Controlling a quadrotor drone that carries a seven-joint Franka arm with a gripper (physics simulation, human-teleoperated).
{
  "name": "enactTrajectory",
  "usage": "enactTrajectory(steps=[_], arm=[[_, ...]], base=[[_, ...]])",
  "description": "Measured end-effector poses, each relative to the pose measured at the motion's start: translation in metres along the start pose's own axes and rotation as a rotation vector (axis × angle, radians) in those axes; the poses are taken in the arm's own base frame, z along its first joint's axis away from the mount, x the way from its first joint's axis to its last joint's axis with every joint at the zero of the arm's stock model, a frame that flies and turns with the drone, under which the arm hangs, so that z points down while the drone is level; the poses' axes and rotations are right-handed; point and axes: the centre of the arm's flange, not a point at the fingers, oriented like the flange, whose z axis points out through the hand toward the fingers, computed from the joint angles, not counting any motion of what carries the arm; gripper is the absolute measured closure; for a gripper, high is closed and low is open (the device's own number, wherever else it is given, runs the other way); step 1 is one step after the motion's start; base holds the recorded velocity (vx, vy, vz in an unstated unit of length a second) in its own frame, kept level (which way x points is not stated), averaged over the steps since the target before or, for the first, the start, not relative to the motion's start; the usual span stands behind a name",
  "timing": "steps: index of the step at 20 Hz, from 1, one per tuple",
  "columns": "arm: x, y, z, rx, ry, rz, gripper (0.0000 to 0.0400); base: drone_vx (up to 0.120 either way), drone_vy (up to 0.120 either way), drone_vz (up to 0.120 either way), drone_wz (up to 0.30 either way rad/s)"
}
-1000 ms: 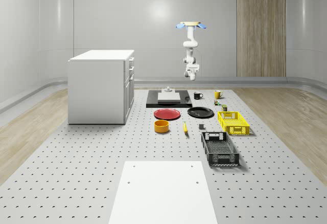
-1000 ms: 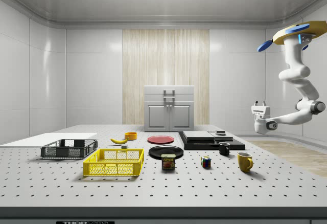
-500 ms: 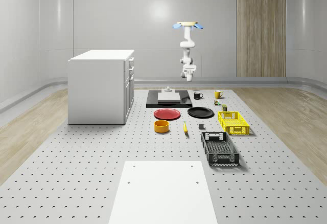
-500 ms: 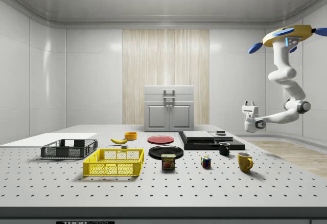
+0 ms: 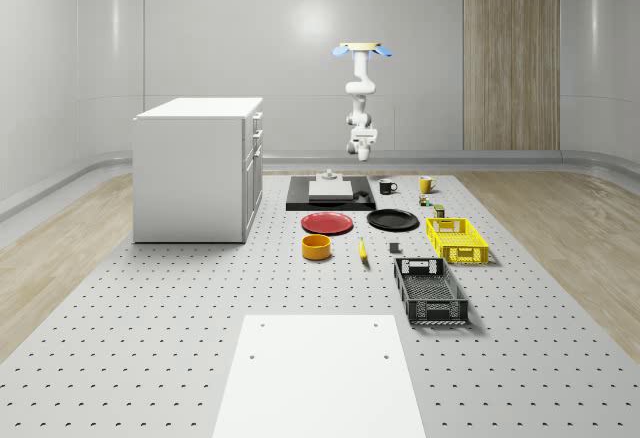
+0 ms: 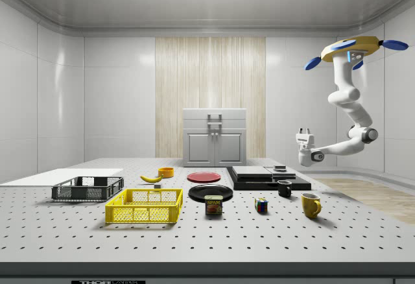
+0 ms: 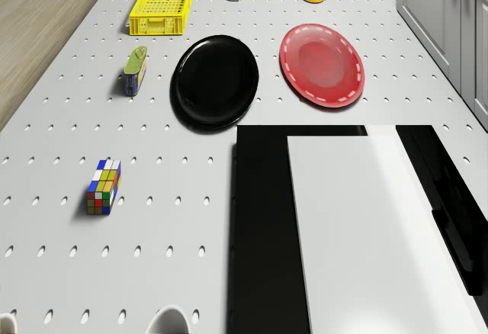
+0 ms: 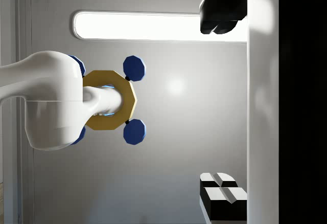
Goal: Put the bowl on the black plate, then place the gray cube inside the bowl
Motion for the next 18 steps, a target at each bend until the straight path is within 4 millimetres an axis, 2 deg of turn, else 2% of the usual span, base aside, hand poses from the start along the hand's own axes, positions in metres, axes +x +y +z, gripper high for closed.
enactTrajectory(steps=[11, 18], arm=[[-0.005, -0.004, 0.000, -0.041, 0.053, -0.001, 0.0000], [-0.018, -0.016, 0.003, -0.162, 0.181, -0.003, 0.0000]], base=[[0.120, -0.120, 0.000, 0.000], [0.120, -0.120, 0.000, 0.000]])
